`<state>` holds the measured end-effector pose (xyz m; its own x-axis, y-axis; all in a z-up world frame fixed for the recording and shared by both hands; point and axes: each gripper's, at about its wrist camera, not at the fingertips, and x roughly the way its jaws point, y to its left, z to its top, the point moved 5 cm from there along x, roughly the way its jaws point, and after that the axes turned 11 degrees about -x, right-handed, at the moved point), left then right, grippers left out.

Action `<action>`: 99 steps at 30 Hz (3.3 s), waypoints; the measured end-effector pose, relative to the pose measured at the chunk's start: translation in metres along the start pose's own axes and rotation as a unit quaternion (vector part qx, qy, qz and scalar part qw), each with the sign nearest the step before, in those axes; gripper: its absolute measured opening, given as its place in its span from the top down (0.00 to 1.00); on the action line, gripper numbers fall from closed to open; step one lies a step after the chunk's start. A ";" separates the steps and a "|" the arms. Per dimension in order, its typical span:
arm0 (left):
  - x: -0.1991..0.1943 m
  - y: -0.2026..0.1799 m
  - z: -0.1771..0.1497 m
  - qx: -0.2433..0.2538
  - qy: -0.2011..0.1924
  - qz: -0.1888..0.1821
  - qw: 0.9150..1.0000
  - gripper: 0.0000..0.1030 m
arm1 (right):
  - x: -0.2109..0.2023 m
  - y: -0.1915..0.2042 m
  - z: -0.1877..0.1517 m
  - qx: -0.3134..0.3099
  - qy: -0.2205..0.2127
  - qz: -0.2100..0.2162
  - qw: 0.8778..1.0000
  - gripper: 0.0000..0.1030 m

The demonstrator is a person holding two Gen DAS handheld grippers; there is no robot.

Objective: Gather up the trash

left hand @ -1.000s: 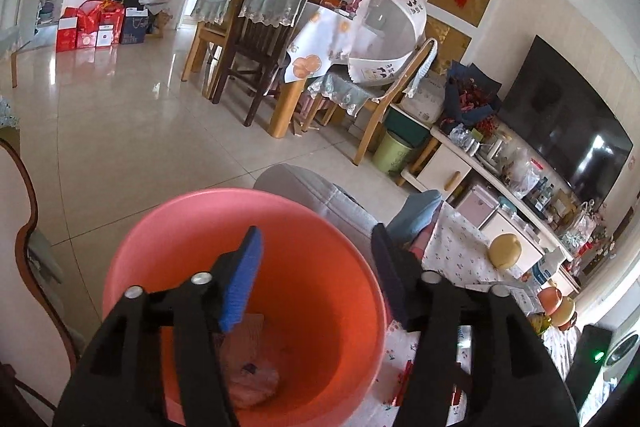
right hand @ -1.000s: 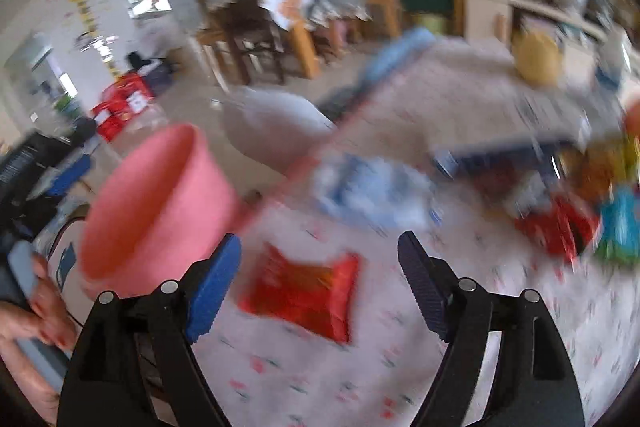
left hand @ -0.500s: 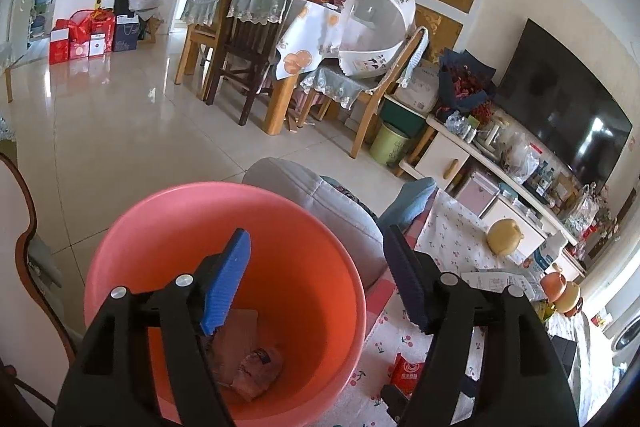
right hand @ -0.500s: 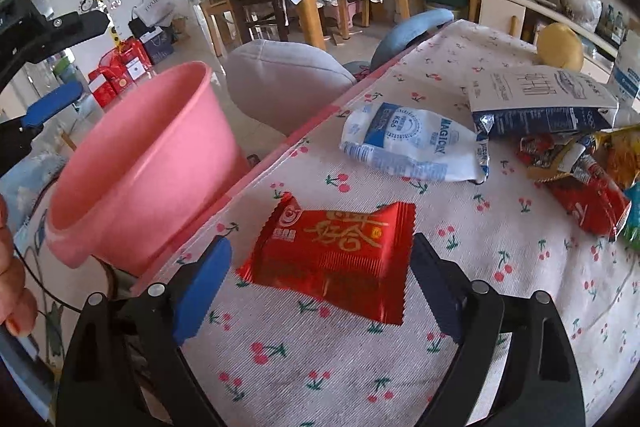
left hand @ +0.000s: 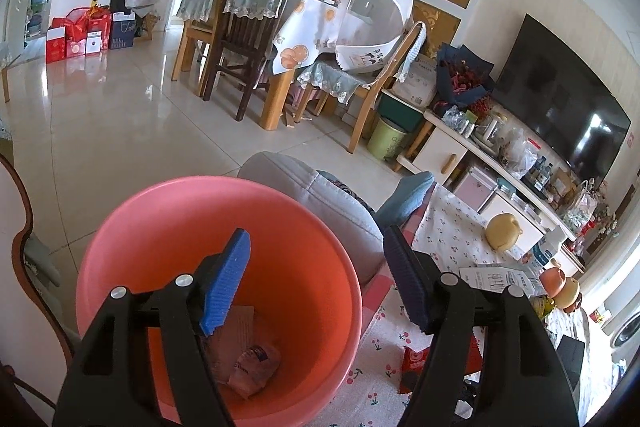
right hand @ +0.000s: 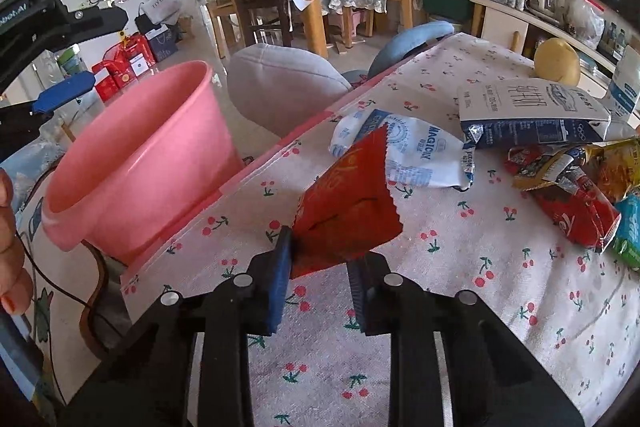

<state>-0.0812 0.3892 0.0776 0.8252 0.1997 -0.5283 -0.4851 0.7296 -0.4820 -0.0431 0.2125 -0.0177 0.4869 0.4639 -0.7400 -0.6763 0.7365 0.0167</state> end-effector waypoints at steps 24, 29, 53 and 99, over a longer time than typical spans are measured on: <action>-0.036 0.047 0.043 -0.065 -0.088 0.043 0.993 0.17 | -0.046 0.080 0.089 -0.043 -0.076 0.075 0.993 0.20; -0.041 0.026 0.037 -0.037 -0.102 0.020 0.994 0.13 | -0.071 0.043 0.064 -0.016 -0.090 0.027 0.995 0.14; -0.079 -0.136 -0.058 0.190 -0.079 -0.097 0.974 0.11 | -0.164 -0.071 -0.051 0.045 -0.113 -0.063 0.991 0.08; 0.064 -0.250 -0.227 0.192 0.169 -0.023 0.966 0.11 | -0.157 -0.297 -0.110 0.159 0.000 -0.143 0.977 0.07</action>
<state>0.0273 0.0711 0.0057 0.6698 -0.0168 -0.7423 -0.2534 0.9346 -0.2498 0.0201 -0.1333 0.0193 0.6309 0.2162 -0.7451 -0.3056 0.9520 0.0175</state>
